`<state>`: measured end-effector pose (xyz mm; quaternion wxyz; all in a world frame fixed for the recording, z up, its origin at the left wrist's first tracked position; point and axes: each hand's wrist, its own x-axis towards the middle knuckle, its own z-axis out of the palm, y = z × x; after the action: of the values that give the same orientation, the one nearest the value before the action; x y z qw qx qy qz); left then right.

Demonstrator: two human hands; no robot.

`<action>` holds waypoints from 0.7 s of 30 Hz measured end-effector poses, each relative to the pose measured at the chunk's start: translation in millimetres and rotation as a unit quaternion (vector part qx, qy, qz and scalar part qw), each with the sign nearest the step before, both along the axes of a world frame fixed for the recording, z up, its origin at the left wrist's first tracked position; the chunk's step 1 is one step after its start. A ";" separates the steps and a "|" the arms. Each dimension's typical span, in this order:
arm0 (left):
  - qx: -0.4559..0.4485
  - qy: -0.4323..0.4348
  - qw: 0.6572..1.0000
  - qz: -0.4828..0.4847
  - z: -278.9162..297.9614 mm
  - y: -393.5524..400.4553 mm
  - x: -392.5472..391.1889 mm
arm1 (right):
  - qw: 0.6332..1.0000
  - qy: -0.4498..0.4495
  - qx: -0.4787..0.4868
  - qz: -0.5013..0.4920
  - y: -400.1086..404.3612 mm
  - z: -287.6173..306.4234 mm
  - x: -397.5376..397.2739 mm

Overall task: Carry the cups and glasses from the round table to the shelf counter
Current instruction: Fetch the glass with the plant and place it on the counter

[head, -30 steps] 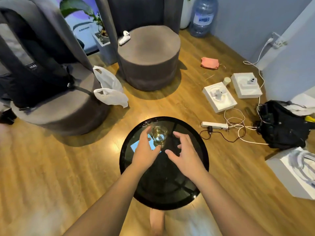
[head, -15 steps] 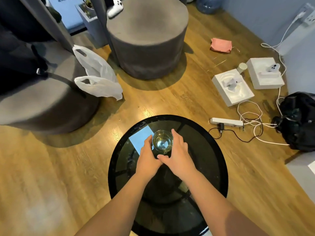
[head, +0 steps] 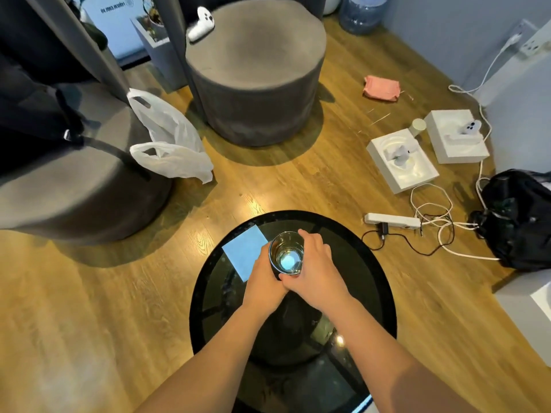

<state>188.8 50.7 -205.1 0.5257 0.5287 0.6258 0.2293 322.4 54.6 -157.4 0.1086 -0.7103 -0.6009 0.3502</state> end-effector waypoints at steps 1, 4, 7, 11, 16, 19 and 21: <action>0.005 -0.017 1.000 0.001 14.1 2.2 2.3 | 1.000 0.011 0.013 -0.004 0.8 14.5 4.7; 0.029 -0.055 0.998 -0.007 63.2 17.6 15.0 | 0.997 0.043 0.057 -0.026 7.1 69.0 19.2; 0.079 -0.104 0.991 -0.030 134.3 40.0 36.4 | 0.987 0.064 0.128 -0.070 11.9 147.6 34.0; 0.156 -0.177 0.970 -0.058 238.8 55.4 72.6 | 0.958 0.090 0.232 -0.141 5.0 263.5 55.4; 0.258 -0.239 0.929 -0.110 392.9 34.7 124.4 | 0.903 0.150 0.340 -0.217 -35.6 408.5 86.3; 0.316 -0.256 0.899 -0.160 479.4 5.3 148.0 | 0.878 0.185 0.380 -0.225 -73.4 485.9 105.7; 0.337 -0.275 0.878 -0.199 534.3 -20.2 161.0 | 0.871 0.175 0.409 -0.207 -106.9 536.3 122.8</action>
<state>349.8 30.4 329.2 0.5015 0.7026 0.2226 0.4531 445.3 -52.3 378.9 0.5630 -0.6374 -0.5008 0.1610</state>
